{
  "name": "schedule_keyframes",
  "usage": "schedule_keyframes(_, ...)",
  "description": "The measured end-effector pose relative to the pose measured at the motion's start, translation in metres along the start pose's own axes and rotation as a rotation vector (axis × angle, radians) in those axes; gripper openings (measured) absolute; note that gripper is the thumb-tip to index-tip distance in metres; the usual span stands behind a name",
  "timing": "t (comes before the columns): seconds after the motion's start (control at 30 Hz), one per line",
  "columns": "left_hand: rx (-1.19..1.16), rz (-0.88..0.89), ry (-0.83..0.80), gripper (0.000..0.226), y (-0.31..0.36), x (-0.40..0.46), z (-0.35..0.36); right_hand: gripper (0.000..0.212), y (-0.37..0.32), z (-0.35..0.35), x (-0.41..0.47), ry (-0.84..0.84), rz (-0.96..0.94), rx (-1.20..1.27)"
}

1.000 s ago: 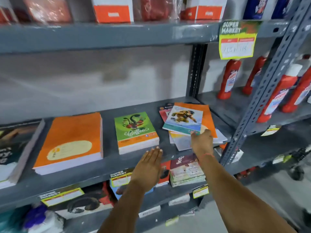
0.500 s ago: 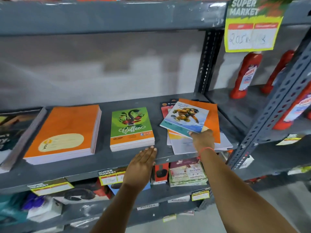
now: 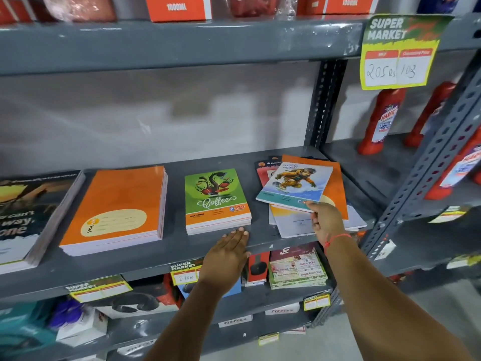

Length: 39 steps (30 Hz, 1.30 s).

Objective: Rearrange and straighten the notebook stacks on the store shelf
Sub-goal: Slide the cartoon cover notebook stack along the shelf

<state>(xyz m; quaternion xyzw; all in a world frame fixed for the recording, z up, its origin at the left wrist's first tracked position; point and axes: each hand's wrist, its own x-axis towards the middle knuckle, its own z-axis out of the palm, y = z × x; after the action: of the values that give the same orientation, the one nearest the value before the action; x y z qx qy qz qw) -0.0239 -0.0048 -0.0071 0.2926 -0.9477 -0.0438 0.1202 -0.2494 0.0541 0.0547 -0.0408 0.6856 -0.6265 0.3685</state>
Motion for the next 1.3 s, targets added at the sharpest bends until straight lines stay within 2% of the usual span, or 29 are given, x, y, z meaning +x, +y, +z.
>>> schedule_keyframes(0.1,0.001,-0.083,-0.028,0.07,-0.014,-0.018,-0.007,0.012,0.002,-0.001,-0.006,-0.04,-0.075,0.143)
schedule_keyframes(0.2,0.007,-0.112,-0.035,0.071,-0.034,-0.036,-0.011,0.009,0.002,0.009,-0.013,-0.129,-0.055,0.274)
schedule_keyframes(0.27,-0.007,-0.151,-0.037,0.071,-0.047,-0.047,-0.017,0.015,0.001,0.023,-0.019,-0.22,-0.041,0.302)
schedule_keyframes(0.4,-0.007,-0.236,-0.023,0.072,-0.067,-0.064,-0.026,0.018,0.0,0.053,-0.033,-0.376,-0.015,0.197)
schedule_keyframes(0.57,-0.017,-0.231,-0.066,0.073,-0.072,-0.075,-0.033,0.02,0.004,0.081,-0.037,-0.437,0.06,-0.04)
schedule_keyframes(0.63,-0.03,-0.242,-0.074,0.073,-0.073,-0.075,-0.035,0.016,0.009,0.084,-0.036,-0.434,0.051,-0.218)
schedule_keyframes(0.7,-0.032,-0.271,-0.005,0.073,-0.072,-0.075,-0.033,0.008,0.012,0.085,-0.037,-0.408,-0.022,-0.421)
schedule_keyframes(0.83,-0.349,-0.452,0.16,0.051,-0.067,-0.066,-0.042,0.022,0.01,0.087,-0.038,-0.383,-0.247,-0.722)
schedule_keyframes(0.9,-0.525,-0.541,0.212,0.061,-0.065,-0.055,-0.05,0.029,0.01,0.088,-0.04,-0.397,-0.273,-0.831)
schedule_keyframes(0.97,-0.669,-0.555,0.203,0.075,-0.063,-0.044,-0.055,0.029,0.013,0.09,-0.042,-0.343,-0.29,-0.904)
schedule_keyframes(1.07,-0.783,-0.561,0.153,0.082,-0.062,-0.033,-0.056,0.021,0.02,0.094,-0.046,-0.233,-0.395,-0.904)
schedule_keyframes(1.2,-0.844,-0.551,0.142,0.078,-0.065,-0.033,-0.052,0.042,0.032,0.102,-0.055,-0.153,-0.423,-0.759)
schedule_keyframes(1.3,-0.845,-0.552,0.164,0.073,-0.067,-0.033,-0.047,0.052,0.044,0.108,-0.059,-0.147,-0.393,-0.807)
